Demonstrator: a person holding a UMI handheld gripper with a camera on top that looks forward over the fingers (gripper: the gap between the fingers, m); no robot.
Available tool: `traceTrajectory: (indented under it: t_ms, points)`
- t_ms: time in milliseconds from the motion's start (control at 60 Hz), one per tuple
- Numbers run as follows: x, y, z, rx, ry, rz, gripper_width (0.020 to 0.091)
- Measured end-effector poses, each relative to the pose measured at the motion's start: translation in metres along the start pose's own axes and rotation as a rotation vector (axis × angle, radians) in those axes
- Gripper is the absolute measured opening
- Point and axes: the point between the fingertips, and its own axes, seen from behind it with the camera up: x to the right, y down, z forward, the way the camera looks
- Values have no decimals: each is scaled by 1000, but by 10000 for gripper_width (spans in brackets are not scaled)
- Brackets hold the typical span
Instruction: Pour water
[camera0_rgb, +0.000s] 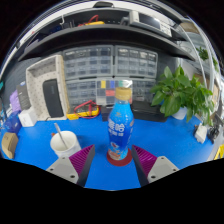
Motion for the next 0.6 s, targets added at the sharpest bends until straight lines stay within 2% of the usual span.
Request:
traceTrajectory:
  t_ms: [283,600]
  points:
    - [-66,-52,-61,75,-100,-57,746]
    - [-124,-115,-110,182,-144,-24,752]
